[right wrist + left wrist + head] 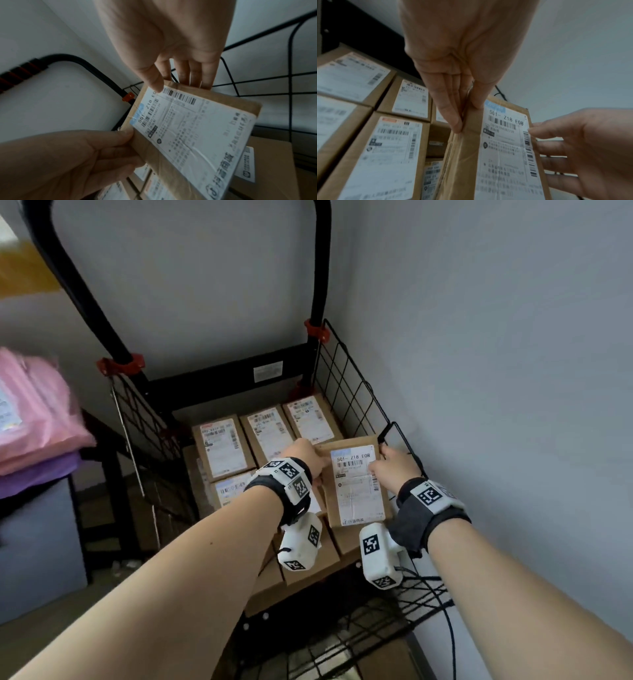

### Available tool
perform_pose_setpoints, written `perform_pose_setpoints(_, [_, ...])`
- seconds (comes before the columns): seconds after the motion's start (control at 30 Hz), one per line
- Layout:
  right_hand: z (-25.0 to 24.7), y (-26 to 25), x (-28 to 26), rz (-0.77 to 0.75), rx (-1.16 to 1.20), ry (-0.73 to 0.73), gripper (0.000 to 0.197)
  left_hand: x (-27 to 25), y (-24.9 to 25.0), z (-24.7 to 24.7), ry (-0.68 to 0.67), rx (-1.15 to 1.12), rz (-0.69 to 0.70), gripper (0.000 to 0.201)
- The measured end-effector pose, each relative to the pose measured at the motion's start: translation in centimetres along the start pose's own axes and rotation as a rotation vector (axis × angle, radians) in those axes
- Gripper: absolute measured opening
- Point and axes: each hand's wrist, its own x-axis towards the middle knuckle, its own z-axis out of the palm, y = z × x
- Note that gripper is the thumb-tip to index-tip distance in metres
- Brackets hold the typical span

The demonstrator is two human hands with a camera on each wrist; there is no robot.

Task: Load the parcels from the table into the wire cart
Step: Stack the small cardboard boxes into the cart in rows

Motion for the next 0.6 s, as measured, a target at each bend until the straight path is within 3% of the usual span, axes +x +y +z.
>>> perform_pose_setpoints(0.17, [1.4, 2.2, 5.8, 0.031, -0.045, -0.125, 0.032, 4.0, -0.5, 3.2, 0.033, 0.004, -0.123, 0.025])
perform_pose_setpoints(0.3, [2.7, 3.1, 9.7, 0.054, -0.057, -0.198, 0.032, 6.7, -1.7, 4.8, 0.151, -0.049, -0.193, 0.031])
perform_pose_setpoints(0.6, [6.3, 3.1, 14.6, 0.06, -0.066, -0.309, 0.035, 10.0, -4.2, 5.6, 0.304, -0.176, -0.306, 0.027])
